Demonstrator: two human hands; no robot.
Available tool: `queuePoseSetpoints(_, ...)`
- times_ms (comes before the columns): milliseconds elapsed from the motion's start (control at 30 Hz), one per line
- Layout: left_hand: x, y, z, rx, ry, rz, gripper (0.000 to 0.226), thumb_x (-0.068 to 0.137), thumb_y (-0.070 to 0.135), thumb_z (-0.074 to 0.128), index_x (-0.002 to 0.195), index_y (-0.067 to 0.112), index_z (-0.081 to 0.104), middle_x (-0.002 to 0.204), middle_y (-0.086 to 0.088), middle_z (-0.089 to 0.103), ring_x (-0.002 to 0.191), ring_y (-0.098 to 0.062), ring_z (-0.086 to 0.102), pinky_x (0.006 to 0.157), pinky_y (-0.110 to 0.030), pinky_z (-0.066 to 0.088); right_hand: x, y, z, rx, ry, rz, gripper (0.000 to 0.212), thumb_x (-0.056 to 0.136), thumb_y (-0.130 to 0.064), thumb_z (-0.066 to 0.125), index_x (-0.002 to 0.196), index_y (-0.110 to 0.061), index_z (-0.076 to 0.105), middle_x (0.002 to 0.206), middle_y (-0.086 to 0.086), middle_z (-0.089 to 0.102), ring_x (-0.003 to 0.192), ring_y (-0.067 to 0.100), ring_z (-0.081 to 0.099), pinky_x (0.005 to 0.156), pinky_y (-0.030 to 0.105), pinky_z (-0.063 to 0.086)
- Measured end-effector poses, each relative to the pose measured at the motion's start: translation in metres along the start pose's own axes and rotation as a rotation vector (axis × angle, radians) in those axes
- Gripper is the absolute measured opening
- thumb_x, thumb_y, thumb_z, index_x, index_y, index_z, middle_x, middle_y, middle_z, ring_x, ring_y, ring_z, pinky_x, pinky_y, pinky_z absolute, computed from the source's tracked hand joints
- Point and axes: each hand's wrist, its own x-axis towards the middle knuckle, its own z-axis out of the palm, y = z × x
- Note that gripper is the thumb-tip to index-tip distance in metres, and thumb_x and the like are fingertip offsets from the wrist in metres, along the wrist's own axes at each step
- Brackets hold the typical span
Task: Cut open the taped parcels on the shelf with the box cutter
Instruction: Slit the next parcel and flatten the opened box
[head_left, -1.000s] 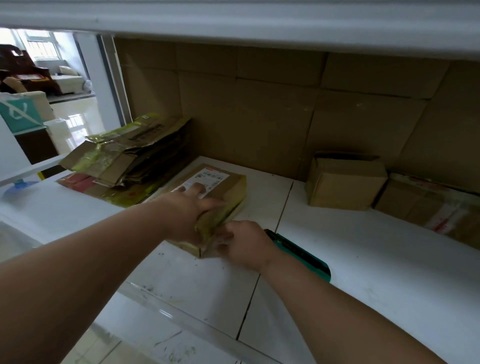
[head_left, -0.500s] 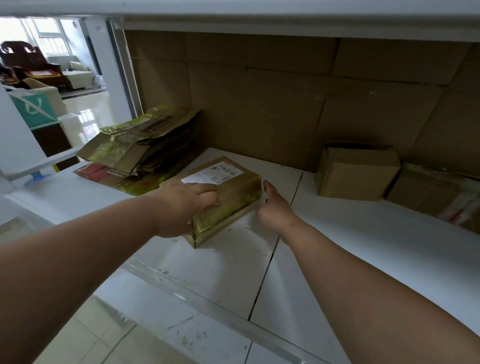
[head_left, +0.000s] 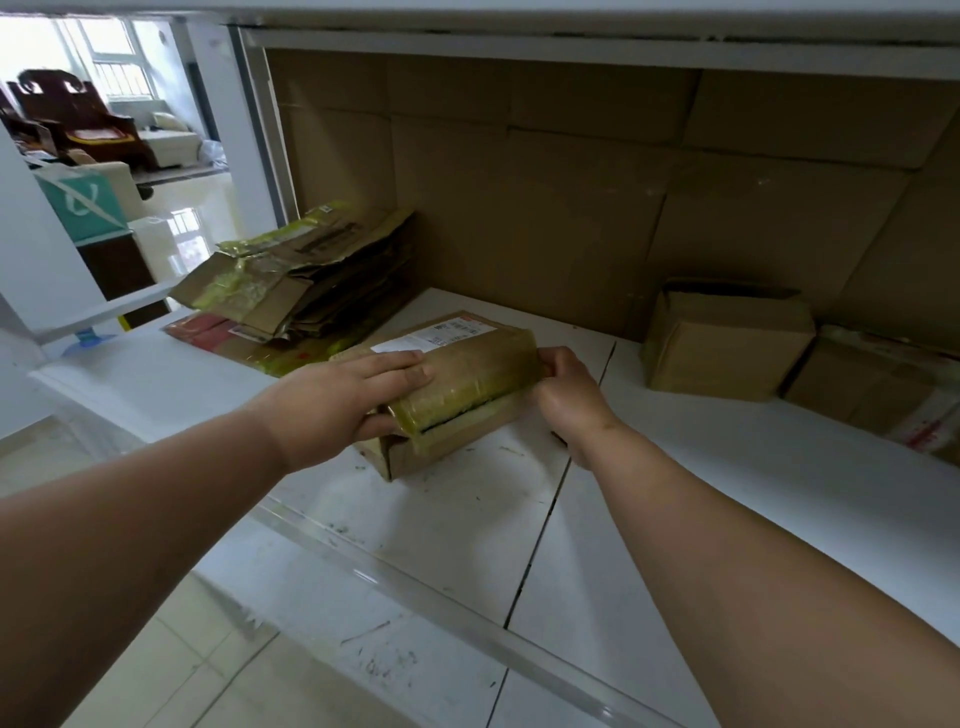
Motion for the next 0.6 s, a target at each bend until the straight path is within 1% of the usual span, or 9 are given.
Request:
queuePoseSetpoints(100, -0.004, -0.001, -0.004, -0.106, 0.118, -0.057, 0.067, 0.087, 0.059, 0.027, 0.149, 0.035, 0.032, 0.155, 0.005, 0.034, 0.131, -0.025, 0.047, 0.101, -0.036, 0.042, 0.003, -0.007, -0.003, 0.065, 0.0, -0.024, 0.045, 0.082, -0.006, 0.056, 0.119, -0.031, 0.048, 0.116, 0.0, 0.057, 0.1, 0.017, 0.056, 0.072, 0.027, 0.044)
queuePoseSetpoints(167, -0.004, -0.001, -0.007, -0.176, 0.167, -0.104, 0.066, 0.086, 0.059, 0.028, 0.148, 0.037, 0.035, 0.152, 0.003, 0.039, 0.129, -0.025, 0.049, 0.1, -0.035, 0.041, 0.006, -0.013, -0.005, 0.113, 0.012, -0.034, 0.044, 0.082, -0.006, 0.059, 0.116, -0.032, 0.048, 0.106, -0.005, 0.057, 0.092, 0.012, 0.056, 0.064, 0.024, 0.041)
queuePoseSetpoints(267, -0.003, -0.003, -0.011, -0.261, 0.195, -0.126, 0.064, 0.085, 0.059, 0.032, 0.146, 0.038, 0.038, 0.145, 0.004, 0.047, 0.126, -0.021, 0.051, 0.099, -0.025, 0.035, 0.009, -0.018, -0.004, 0.164, 0.02, -0.054, 0.042, 0.085, -0.006, 0.061, 0.115, -0.032, 0.047, 0.102, -0.009, 0.055, 0.091, 0.008, 0.055, 0.064, 0.022, 0.043)
queuePoseSetpoints(333, -0.004, -0.006, -0.015, -0.32, 0.189, -0.17, 0.064, 0.084, 0.061, 0.033, 0.145, 0.041, 0.038, 0.138, 0.013, 0.05, 0.122, -0.015, 0.051, 0.098, -0.022, 0.034, 0.009, -0.019, -0.002, 0.166, 0.013, -0.065, 0.041, 0.088, -0.009, 0.061, 0.118, -0.033, 0.046, 0.101, -0.012, 0.053, 0.089, 0.004, 0.053, 0.063, 0.018, 0.042)
queuePoseSetpoints(400, -0.005, -0.009, -0.019, -0.391, 0.161, -0.23, 0.062, 0.085, 0.06, 0.036, 0.145, 0.044, 0.036, 0.13, 0.02, 0.048, 0.117, -0.01, 0.052, 0.096, -0.021, 0.034, 0.01, -0.02, 0.0, 0.144, 0.014, -0.076, 0.044, 0.09, -0.013, 0.062, 0.127, -0.031, 0.045, 0.1, -0.014, 0.052, 0.086, 0.001, 0.052, 0.061, 0.016, 0.04)
queuePoseSetpoints(467, -0.005, -0.011, -0.024, -0.448, 0.086, -0.282, 0.063, 0.085, 0.06, 0.037, 0.146, 0.049, 0.029, 0.127, 0.019, 0.049, 0.116, -0.01, 0.051, 0.096, -0.024, 0.036, 0.01, -0.021, 0.002, 0.126, 0.033, -0.08, 0.051, 0.09, -0.016, 0.064, 0.135, -0.027, 0.042, 0.101, -0.012, 0.052, 0.085, -0.001, 0.051, 0.06, 0.014, 0.038)
queuePoseSetpoints(533, -0.005, -0.014, -0.032, -0.504, -0.028, -0.324, 0.063, 0.087, 0.061, 0.038, 0.147, 0.054, 0.02, 0.131, 0.015, 0.047, 0.118, -0.011, 0.048, 0.101, -0.027, 0.034, 0.011, -0.023, 0.003, 0.118, 0.048, -0.079, 0.054, 0.09, -0.017, 0.065, 0.137, -0.025, 0.04, 0.099, -0.012, 0.05, 0.083, -0.001, 0.051, 0.058, 0.014, 0.037)
queuePoseSetpoints(567, -0.004, -0.015, -0.037, -0.55, -0.094, -0.35, 0.059, 0.092, 0.057, 0.041, 0.146, 0.057, 0.017, 0.136, 0.013, 0.045, 0.122, -0.011, 0.045, 0.104, -0.029, 0.032, 0.01, -0.024, 0.003, 0.109, 0.049, -0.08, 0.054, 0.09, -0.017, 0.066, 0.137, -0.026, 0.04, 0.098, -0.013, 0.05, 0.082, -0.001, 0.051, 0.058, 0.013, 0.036)
queuePoseSetpoints(600, -0.002, -0.016, -0.042, -0.594, -0.155, -0.374, 0.057, 0.097, 0.05, 0.046, 0.145, 0.058, 0.017, 0.142, 0.011, 0.042, 0.128, -0.013, 0.041, 0.108, -0.031, 0.03, 0.01, -0.025, 0.003, 0.097, 0.049, -0.083, 0.052, 0.09, -0.017, 0.065, 0.135, -0.026, 0.041, 0.097, -0.014, 0.05, 0.081, 0.0, 0.051, 0.057, 0.013, 0.036)
